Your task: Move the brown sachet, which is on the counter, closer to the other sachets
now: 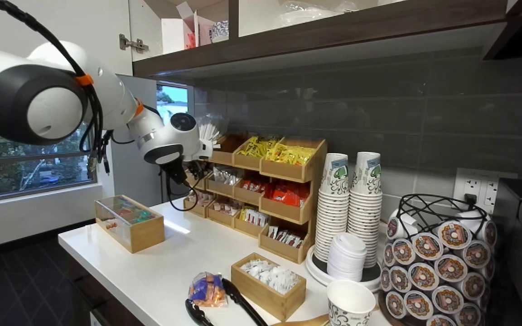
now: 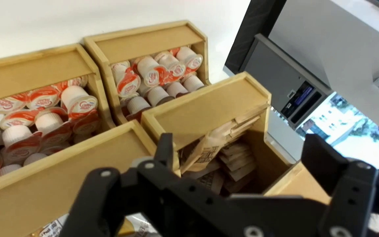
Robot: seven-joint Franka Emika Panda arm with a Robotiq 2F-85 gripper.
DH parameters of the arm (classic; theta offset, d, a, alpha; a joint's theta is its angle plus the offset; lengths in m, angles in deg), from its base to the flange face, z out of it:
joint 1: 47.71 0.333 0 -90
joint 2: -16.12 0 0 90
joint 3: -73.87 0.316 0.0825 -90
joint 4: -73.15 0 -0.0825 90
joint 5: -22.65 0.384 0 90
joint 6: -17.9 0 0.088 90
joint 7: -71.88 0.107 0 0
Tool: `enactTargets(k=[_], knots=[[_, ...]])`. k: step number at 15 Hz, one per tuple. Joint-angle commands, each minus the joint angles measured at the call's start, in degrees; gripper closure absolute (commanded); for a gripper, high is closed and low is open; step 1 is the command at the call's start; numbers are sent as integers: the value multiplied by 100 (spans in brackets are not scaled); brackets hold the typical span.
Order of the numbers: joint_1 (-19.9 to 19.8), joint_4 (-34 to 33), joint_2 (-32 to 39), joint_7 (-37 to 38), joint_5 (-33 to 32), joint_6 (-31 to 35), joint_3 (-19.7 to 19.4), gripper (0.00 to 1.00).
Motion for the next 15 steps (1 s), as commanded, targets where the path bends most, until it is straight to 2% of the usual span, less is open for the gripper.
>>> enactTargets(k=[1,7,10,15], knots=[[-308,1140,-847,-197,-19,-580,4,0],[-425,2135,-1646,-210,-174,-1016,-175,0],[-535,2561,-1917,-32,-518,-994,-104,0],[-676,3202,-2332,-124,-702,-859,-43,0]])
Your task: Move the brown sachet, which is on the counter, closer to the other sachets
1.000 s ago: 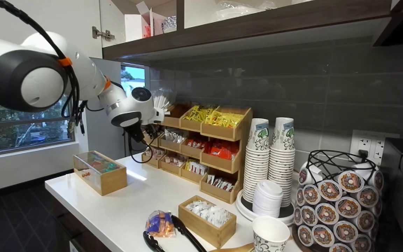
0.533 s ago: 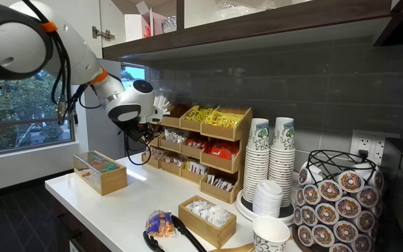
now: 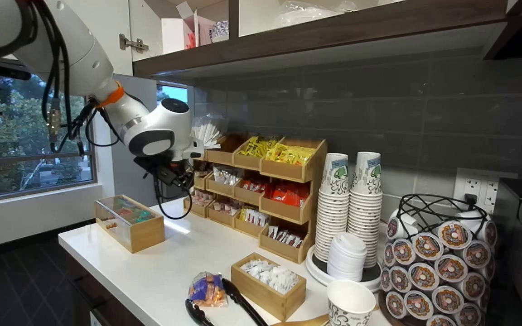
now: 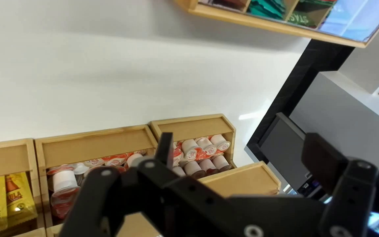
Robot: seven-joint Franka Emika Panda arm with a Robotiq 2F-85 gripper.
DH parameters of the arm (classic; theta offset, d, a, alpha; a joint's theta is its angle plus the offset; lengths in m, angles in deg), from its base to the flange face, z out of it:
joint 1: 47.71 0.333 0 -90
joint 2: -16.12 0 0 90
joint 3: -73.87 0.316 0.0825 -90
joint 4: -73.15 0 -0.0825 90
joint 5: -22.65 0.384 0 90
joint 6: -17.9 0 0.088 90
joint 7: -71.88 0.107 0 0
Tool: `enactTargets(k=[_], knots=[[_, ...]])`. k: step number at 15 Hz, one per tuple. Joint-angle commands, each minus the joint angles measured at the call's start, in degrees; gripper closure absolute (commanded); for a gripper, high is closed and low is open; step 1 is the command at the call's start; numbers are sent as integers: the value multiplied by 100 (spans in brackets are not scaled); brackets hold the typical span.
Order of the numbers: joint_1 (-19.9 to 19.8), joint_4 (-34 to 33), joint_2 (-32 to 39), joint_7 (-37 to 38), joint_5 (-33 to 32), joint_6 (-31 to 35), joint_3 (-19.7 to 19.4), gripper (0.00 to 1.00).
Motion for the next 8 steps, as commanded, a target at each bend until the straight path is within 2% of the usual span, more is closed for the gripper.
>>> enactTargets(k=[1,2,3,8], knots=[[-155,686,-511,40,-223,-44,32,0],[-159,781,-577,63,-260,-11,13,0],[-148,349,-236,75,-198,11,88,0],[-162,357,-255,72,-200,10,104,0]])
